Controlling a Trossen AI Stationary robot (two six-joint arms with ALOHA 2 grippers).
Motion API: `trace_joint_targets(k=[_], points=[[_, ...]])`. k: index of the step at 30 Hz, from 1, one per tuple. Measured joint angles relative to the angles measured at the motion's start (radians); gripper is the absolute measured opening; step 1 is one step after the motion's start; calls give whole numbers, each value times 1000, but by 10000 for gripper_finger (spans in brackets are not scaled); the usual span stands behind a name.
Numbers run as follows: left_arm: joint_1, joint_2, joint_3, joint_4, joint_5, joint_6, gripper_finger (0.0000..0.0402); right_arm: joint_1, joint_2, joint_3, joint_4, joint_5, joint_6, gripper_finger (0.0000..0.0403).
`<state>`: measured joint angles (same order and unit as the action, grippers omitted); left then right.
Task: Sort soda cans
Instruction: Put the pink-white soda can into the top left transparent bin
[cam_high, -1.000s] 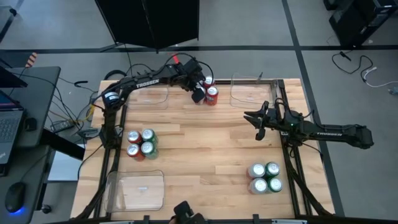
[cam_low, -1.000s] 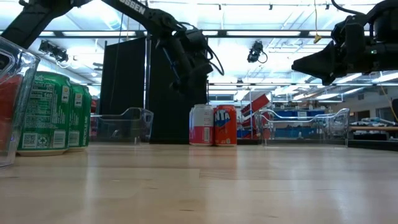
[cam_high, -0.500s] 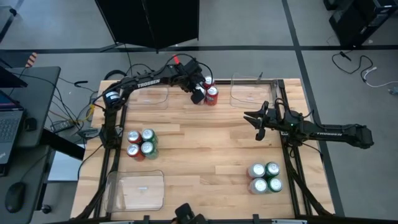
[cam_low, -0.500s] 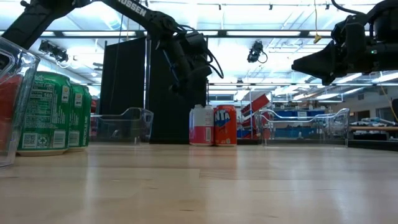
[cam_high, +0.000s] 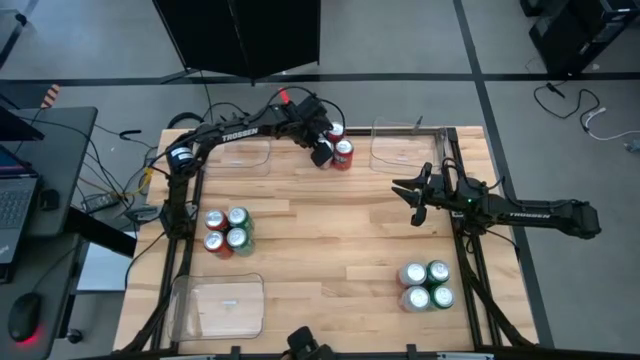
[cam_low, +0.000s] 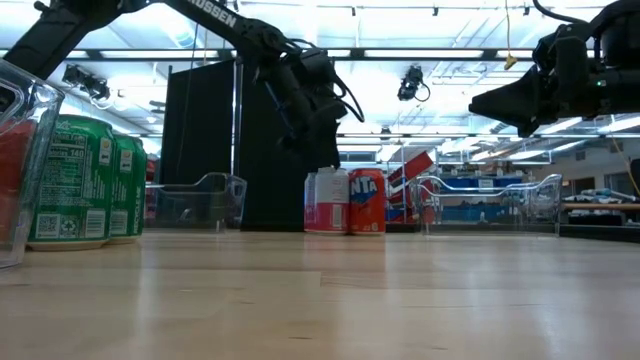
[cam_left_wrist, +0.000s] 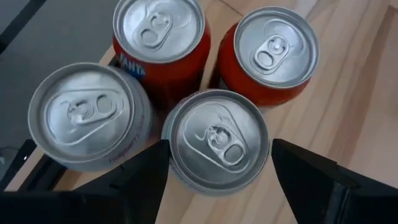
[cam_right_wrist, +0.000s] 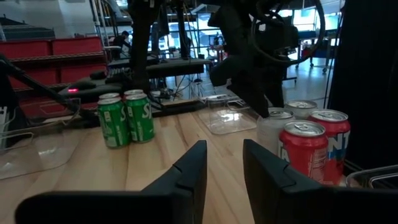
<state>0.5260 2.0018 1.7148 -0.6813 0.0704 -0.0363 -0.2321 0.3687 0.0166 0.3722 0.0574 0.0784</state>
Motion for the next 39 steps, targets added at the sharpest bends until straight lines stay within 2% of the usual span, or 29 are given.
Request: trace_joint_targets(k=[11, 19, 25, 32, 39], points=[[-17, 57, 6, 76, 33, 28, 285, 1, 13, 0, 1, -9, 4, 94], [-18, 60, 5, 48, 68, 37, 285, 1, 14, 0, 1, -8, 4, 96], [-34, 59, 5, -16, 106, 77, 281, 1, 14, 0, 1, -9, 8, 96], [-59, 28, 3, -139, 123, 89, 255, 1, 20, 0, 1, -9, 8, 96], [-98, -32, 25, -342, 79, 85, 250, 1, 29, 0, 1, -9, 8, 96]])
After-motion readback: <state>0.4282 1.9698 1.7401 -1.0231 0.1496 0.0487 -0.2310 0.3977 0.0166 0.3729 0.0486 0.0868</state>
